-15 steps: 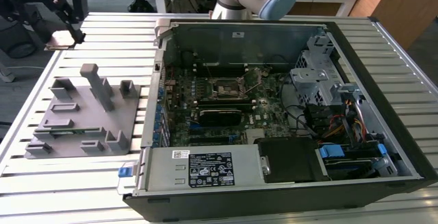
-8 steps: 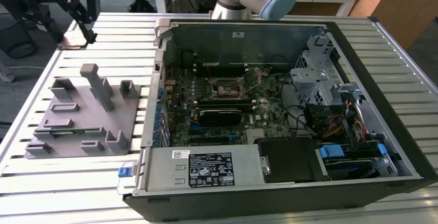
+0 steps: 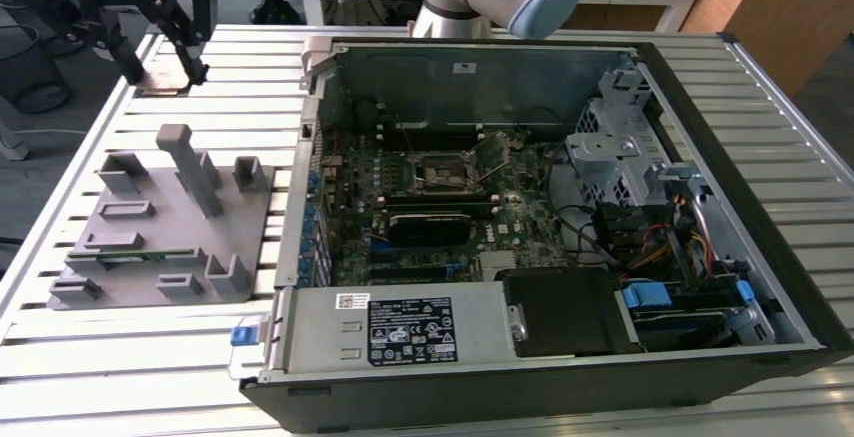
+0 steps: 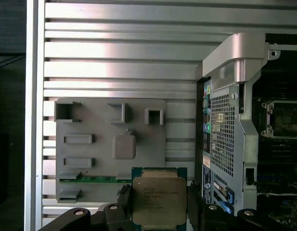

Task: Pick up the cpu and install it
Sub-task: 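Pick up the cpu and move it towards the insertion slot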

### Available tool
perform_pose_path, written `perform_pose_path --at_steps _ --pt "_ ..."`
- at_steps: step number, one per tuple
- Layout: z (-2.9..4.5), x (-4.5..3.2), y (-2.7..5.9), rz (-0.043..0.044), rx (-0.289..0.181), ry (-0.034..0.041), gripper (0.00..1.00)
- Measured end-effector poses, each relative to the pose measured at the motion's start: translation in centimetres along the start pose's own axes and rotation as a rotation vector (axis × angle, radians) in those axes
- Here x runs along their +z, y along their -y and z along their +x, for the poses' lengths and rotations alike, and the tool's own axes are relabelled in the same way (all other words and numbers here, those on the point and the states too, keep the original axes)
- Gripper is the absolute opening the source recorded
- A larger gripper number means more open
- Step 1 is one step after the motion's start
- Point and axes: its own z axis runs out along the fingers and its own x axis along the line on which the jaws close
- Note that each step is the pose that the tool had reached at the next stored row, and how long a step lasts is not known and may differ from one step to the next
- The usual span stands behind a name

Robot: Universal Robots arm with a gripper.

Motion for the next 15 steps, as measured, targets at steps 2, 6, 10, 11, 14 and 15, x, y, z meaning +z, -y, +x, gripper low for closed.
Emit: perform_pose_path --at_steps 2,6,10,11,14,15 --pt "-0.44 0.01 0.00 0.0001 0.000 0.0000 0.54" --pt "-1.25 0.03 0.00 0.0000 0.000 0.0000 0.54" --pt "-2.14 0.05 0.00 0.0000 0.000 0.0000 0.54" --pt "-2.38 0.05 0.00 0.0001 0.000 0.0000 0.54" --pt "-3.05 0.06 0.00 0.0001 0.000 -0.0002 0.54" --pt "-3.27 0.07 0.00 0.0001 0.000 0.0000 0.54"
